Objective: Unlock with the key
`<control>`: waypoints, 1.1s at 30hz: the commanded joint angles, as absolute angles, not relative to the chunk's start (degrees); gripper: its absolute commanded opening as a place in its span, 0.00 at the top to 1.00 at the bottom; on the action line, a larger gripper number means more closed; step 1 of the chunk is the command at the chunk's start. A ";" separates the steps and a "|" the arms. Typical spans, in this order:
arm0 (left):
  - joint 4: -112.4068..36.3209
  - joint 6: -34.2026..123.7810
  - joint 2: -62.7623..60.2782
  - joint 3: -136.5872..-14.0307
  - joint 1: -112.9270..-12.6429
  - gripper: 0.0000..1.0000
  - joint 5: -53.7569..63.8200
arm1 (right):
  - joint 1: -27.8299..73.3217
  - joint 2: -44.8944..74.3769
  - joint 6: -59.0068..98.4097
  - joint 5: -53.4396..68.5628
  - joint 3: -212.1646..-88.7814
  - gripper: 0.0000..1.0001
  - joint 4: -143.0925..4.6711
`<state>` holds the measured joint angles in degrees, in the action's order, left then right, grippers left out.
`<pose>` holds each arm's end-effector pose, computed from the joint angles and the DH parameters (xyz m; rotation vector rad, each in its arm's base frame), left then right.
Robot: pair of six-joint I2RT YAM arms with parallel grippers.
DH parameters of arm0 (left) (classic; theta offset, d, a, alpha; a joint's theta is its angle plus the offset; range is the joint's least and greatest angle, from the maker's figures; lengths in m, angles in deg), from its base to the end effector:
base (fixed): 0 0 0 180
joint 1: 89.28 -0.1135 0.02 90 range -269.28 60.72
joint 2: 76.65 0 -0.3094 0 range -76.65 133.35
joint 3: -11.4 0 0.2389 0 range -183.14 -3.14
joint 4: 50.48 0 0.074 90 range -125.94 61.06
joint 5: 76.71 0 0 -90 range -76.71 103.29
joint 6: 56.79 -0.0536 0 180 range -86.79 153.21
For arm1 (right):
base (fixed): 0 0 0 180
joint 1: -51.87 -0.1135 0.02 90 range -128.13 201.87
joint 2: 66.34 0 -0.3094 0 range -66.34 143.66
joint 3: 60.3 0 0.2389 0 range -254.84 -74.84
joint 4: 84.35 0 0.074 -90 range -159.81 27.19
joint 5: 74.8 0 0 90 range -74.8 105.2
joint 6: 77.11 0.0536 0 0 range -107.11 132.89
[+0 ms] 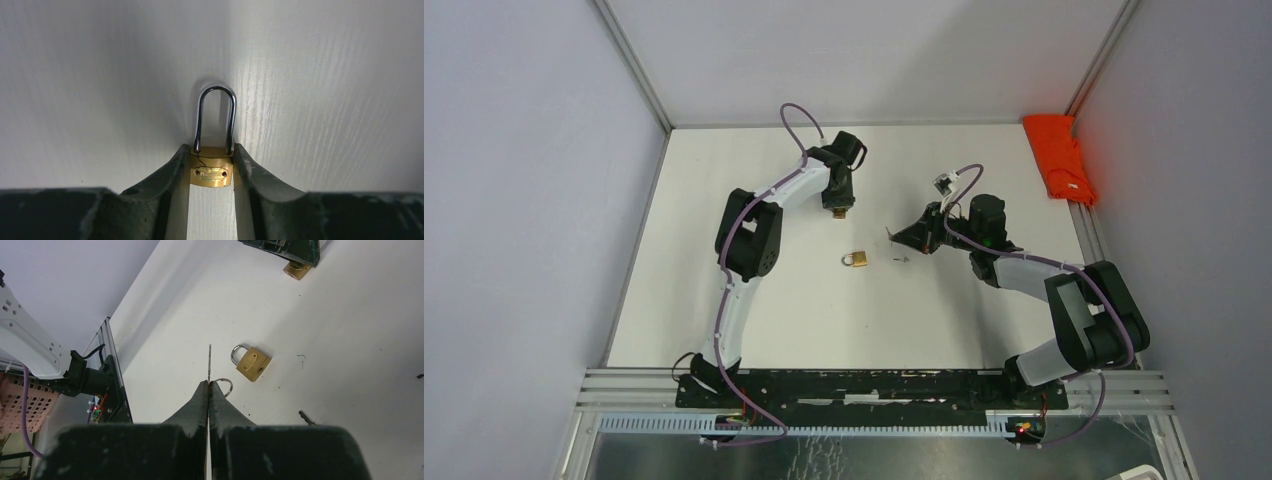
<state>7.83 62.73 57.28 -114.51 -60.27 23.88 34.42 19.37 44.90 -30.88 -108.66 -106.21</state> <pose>0.4614 -0.2446 0.1870 -0.0643 2.6918 -0.0581 0.2688 0.1250 0.2474 -0.3639 1.9359 1.3203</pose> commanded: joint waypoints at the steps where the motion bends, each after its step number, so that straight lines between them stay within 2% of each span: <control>1: 9.24 60.46 58.66 -114.25 -60.19 0.98 25.02 | 34.56 19.25 45.32 -31.86 -108.94 1.00 -109.46; 13: 11.24 63.48 48.43 -119.05 -60.23 0.98 24.90 | 33.18 22.10 45.85 -30.19 -110.13 1.00 -110.19; 27: 6.59 70.72 37.26 -112.65 -57.41 0.98 22.37 | 26.51 28.55 57.36 -21.79 -111.40 1.00 -125.59; 33: 4.16 72.94 34.19 -108.30 -54.82 0.98 23.08 | 25.69 29.18 56.40 -18.24 -114.09 1.00 -125.27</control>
